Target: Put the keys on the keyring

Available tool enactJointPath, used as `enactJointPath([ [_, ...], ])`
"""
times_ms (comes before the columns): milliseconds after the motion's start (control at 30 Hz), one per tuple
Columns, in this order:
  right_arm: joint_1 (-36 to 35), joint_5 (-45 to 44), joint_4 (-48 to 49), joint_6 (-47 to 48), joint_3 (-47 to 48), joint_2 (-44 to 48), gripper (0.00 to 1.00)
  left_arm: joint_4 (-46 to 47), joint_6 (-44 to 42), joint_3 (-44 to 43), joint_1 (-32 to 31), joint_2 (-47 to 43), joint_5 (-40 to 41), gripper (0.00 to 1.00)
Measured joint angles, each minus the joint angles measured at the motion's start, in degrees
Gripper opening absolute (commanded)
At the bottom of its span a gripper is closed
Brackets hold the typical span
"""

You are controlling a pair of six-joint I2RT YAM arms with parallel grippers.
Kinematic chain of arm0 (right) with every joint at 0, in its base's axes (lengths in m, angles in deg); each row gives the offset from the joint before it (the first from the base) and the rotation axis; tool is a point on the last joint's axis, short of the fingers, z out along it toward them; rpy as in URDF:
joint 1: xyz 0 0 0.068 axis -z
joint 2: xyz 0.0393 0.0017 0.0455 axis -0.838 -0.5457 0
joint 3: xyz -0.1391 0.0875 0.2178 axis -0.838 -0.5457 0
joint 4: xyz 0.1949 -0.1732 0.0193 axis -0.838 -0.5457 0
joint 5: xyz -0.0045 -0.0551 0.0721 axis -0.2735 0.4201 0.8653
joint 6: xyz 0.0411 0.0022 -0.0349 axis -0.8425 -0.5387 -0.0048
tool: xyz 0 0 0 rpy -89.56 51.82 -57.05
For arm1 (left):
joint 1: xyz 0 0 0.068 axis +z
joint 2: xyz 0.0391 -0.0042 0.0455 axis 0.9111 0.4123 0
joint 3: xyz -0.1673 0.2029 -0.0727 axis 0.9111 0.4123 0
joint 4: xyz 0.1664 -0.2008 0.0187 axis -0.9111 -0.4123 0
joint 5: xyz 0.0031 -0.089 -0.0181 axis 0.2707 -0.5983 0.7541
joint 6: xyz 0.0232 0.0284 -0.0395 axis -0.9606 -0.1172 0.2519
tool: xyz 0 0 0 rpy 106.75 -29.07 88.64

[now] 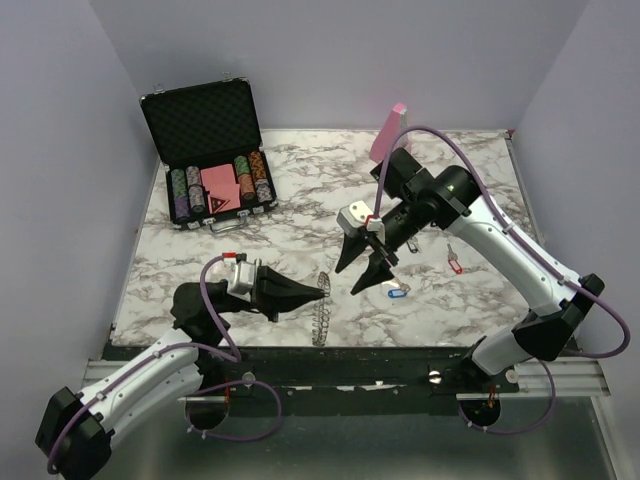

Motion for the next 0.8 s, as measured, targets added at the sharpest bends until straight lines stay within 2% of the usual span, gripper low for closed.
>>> enactJointPath([
  [200, 0.04, -0.04, 0.02, -1.14, 0.81, 0.02, 0.61, 12.72, 16.31, 1.33, 0.44, 3.74, 2.27, 0.0],
  [400, 0.2, 0.07, 0.0, -1.57, 0.85, -0.02, 0.61, 22.27, 28.33, 1.33, 0.66, 7.37, 3.5, 0.0],
  [600, 0.2, 1.42, 0.0, -2.25, 1.31, -0.22, 0.64, 24.59, 37.4, 1.46, 0.7, 13.49, 4.39, 0.0],
  [800, 0.22, 2.12, 0.0, -3.13, 1.36, -0.22, 0.66, 25.05, 39.85, 1.44, 0.76, 14.12, 4.44, 0.0],
])
